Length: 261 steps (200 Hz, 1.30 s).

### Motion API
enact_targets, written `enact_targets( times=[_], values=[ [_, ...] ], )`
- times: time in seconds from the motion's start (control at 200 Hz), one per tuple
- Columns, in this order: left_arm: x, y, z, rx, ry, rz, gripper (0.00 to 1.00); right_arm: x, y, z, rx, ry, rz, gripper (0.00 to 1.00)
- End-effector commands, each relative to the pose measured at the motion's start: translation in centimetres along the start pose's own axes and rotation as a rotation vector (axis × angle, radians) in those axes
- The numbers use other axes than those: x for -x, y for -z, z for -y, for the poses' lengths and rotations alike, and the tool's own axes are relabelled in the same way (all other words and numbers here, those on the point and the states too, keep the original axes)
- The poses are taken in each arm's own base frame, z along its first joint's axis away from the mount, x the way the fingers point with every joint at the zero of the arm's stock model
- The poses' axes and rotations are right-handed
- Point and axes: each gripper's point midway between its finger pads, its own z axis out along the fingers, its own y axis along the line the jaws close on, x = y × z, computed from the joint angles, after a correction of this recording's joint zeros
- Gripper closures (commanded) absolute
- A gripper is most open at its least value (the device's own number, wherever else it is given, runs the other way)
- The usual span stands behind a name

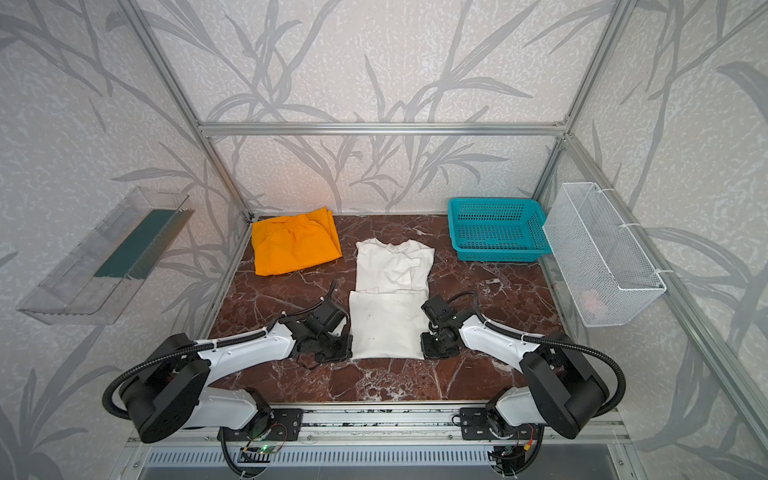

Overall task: Fold and stack the mixed laundry pile
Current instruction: 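Lift the near edge with both grippers and fold it away from the robot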

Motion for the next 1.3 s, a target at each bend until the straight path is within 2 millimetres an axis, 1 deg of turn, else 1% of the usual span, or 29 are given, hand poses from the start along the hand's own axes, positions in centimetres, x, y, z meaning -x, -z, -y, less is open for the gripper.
enact_targets(
  times=[0.0, 0.185, 0.315, 0.41, 0.57, 0.625, 0.795, 0.88, 1.0, 1.06, 1.11, 1.24, 1.3],
  values=[
    [-1.0, -0.1, -1.0, 0.052, -0.005, -0.046, 0.99, -2.2, 0.1, 1.7, -0.07, -0.006, -0.074, 0.93],
    [-1.1, 0.6, -0.4, 0.046, -0.032, -0.061, 1.0, -3.2, 2.0, 1.6, -0.092, 0.005, -0.135, 0.98],
    [-1.6, 1.9, 0.0, 0.054, -0.06, -0.093, 1.0, -3.7, 3.9, 0.9, -0.074, 0.004, -0.151, 1.0],
    [-2.4, 3.5, 0.5, 0.054, -0.084, -0.129, 1.0, -4.1, 5.5, 0.5, -0.055, 0.008, -0.15, 1.0],
    [-3.8, 5.8, 1.8, 0.005, -0.092, -0.177, 1.0, -5.3, 8.2, -0.4, -0.015, 0.017, -0.169, 1.0],
    [-3.9, 6.7, 2.5, -0.008, -0.094, -0.174, 1.0, -5.5, 9.3, -1.0, 0.013, 0.016, -0.165, 1.0],
    [-3.4, 10.9, 5.5, -0.07, -0.115, -0.144, 1.0, -5.7, 13.5, -2.3, 0.065, 0.012, -0.103, 1.0],
    [-3.5, 12.3, 6.2, -0.078, -0.117, -0.149, 1.0, -6.0, 15.0, -2.5, 0.069, 0.015, -0.097, 1.0],
    [-3.8, 13.3, 6.4, -0.073, -0.123, -0.162, 1.0, -6.0, 16.4, -2.9, 0.078, 0.016, -0.083, 1.0],
    [-3.4, 13.9, 6.9, -0.079, -0.132, -0.147, 1.0, -5.5, 17.2, -3.3, 0.089, 0.019, -0.054, 1.0],
    [-2.6, 14.5, 7.5, -0.082, -0.143, -0.118, 1.0, -4.8, 17.8, -3.5, 0.087, 0.024, -0.019, 1.0],
    [0.5, 15.8, 9.7, -0.113, -0.186, -0.018, 1.0, -2.7, 18.8, -3.3, 0.065, 0.033, 0.058, 1.0],
    [2.0, 16.0, 10.5, -0.126, -0.199, -0.003, 1.0, -1.5, 19.0, -3.4, 0.071, 0.028, 0.082, 1.0]
  ],
)
